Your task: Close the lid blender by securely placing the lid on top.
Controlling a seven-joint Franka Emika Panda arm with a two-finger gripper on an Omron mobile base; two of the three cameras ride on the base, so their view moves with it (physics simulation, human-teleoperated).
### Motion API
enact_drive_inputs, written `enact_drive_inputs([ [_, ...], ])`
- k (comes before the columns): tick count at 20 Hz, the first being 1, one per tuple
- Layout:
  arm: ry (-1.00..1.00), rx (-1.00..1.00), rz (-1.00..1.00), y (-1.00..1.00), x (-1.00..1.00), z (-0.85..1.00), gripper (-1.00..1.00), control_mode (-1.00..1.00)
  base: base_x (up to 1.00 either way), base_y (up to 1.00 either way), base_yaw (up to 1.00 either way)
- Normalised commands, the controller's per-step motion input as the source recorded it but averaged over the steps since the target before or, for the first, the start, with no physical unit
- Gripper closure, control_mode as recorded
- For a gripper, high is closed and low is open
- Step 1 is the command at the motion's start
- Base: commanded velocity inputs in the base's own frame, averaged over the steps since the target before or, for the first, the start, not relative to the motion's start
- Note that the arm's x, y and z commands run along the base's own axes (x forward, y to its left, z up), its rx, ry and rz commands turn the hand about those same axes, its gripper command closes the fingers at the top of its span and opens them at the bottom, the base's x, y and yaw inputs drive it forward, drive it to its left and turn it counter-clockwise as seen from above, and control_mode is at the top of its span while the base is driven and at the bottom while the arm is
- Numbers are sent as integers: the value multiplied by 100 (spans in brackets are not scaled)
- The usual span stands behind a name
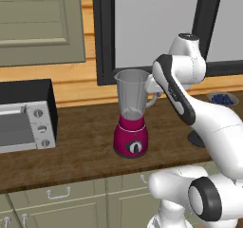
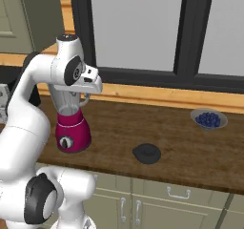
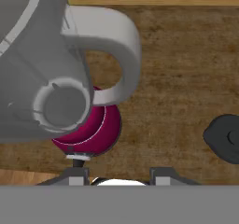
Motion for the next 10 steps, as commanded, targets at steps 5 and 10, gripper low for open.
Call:
enact_drive_inputs([
  [5, -2, 0, -2, -18, -46, -6, -100, -100, 0, 0, 0],
  [10, -1, 0, -1, -53, -67, -19, -100, -100, 0, 0, 0],
])
